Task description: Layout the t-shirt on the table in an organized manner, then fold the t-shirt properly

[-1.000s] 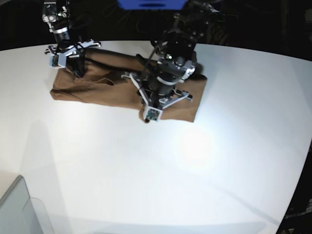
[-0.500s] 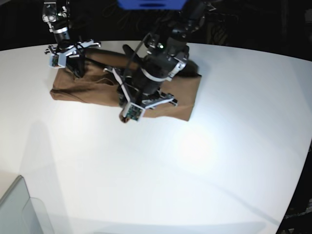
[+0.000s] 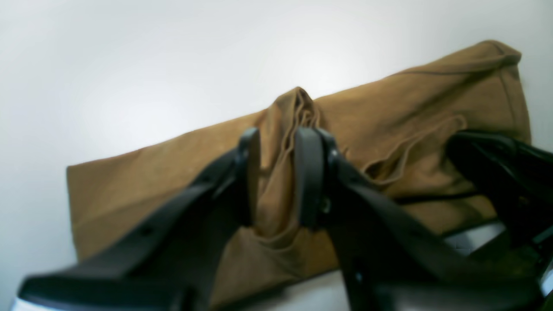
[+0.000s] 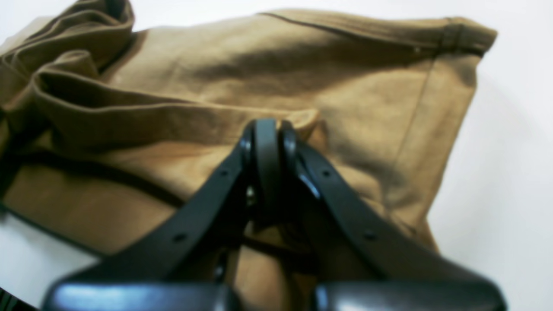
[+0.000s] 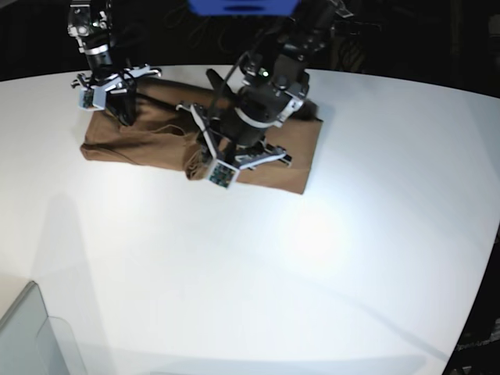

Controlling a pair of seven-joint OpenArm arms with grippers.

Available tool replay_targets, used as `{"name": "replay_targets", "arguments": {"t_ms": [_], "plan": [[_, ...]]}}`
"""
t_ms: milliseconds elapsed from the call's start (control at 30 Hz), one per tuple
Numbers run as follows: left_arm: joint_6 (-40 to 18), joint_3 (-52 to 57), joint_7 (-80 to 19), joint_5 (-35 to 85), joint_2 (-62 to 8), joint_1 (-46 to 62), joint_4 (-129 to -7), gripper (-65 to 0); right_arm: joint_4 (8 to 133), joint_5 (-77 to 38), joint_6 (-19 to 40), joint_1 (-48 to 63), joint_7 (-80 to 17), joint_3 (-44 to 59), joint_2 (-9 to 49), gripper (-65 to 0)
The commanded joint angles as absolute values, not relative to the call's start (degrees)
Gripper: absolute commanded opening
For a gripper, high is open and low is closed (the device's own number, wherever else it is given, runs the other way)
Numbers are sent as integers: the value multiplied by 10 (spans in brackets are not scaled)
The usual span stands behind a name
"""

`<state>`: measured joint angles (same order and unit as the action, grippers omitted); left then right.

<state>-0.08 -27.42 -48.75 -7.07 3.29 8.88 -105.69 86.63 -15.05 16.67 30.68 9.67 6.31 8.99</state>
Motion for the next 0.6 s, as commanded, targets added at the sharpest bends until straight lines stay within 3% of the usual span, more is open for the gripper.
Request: {"name": "replay_targets", "arguments": {"t_ms": [0, 367, 567], "plan": [[2, -272, -480, -74, 29, 87, -1062, -507, 878, -154, 168, 308, 111, 65, 94, -650], [-3, -278, -484, -73, 39, 85, -981, -509, 878, -154, 168, 308, 111, 65, 95, -650], [-3, -404, -476, -73, 16, 80, -970, -509, 878, -154, 168, 308, 111, 65, 94, -650]]}}
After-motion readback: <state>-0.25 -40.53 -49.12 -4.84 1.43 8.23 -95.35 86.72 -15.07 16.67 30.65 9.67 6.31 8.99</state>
